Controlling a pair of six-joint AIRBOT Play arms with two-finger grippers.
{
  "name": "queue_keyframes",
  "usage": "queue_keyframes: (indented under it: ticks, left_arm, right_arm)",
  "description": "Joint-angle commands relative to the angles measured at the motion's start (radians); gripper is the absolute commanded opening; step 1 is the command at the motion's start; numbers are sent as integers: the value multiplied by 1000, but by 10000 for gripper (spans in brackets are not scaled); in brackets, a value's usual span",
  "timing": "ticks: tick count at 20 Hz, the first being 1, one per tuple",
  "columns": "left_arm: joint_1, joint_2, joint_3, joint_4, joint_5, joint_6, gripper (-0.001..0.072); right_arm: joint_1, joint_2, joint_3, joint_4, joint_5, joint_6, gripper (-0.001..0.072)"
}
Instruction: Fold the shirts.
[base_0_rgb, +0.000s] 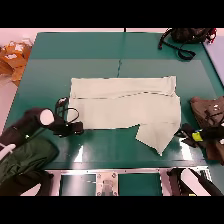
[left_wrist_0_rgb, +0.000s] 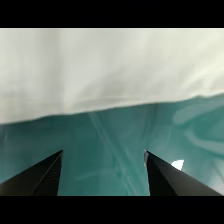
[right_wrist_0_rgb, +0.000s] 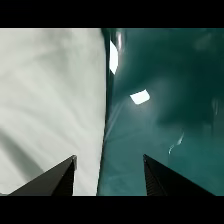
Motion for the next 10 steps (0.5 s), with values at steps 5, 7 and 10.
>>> queue_keyframes:
  ticks: [5,7,10]
  left_arm:
    - [-46,-101,-50,-36,286,-141,577]
    - [-46,-103,-50,-37,348,-158,576]
    - [-43,-103,-50,-11,375,-158,417]
  right_arm:
    - [103,4,-96,108,-145,15,487]
    - [103,3,-96,111,-158,15,487]
    - [120,-19,-96,130,-166,12,487]
